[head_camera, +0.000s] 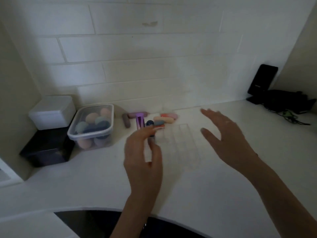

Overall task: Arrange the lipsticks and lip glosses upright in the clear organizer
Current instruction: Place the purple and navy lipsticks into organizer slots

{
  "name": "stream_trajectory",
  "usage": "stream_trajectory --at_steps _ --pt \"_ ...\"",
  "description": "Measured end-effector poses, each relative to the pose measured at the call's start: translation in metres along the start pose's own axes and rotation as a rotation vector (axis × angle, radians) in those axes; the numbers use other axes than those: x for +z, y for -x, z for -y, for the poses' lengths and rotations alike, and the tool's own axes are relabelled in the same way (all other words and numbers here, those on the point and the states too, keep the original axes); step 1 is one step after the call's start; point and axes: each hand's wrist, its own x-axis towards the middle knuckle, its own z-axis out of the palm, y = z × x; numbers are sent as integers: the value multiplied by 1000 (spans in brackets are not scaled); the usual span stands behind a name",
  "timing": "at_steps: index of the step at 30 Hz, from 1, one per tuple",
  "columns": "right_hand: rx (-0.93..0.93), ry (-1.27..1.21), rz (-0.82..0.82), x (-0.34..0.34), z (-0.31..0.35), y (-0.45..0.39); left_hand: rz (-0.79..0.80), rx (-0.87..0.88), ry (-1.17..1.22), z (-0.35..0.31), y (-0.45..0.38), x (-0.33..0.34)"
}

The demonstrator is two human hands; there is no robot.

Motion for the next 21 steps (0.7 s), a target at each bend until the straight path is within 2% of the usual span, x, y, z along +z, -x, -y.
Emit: stream_trajectory --at_steps 2,5,9,13,15,17,19,21 --pt "283 102 -1 -18 -21 33 182 145 47 -17 16 19" --pt "551 107 37 -32 -41 72 534 124 121 -40 40 52" --pt "690 200 167 -28 -64 96 984 112 123 -61 72 98" --pt "686 181 198 -28 -84 114 1342 55 112 -78 87 123" --pt "628 155 169 -29 -91 121 1403 48 136 -86 91 126" --pt "564 109 113 -30 -94 126 1392 -16 171 -91 94 126" --pt "500 -9 0 -32 -92 128 1318 -223 236 -91 94 128" --pt "483 -203 -154 -36 -83 129 1176 -550 327 -90 90 130"
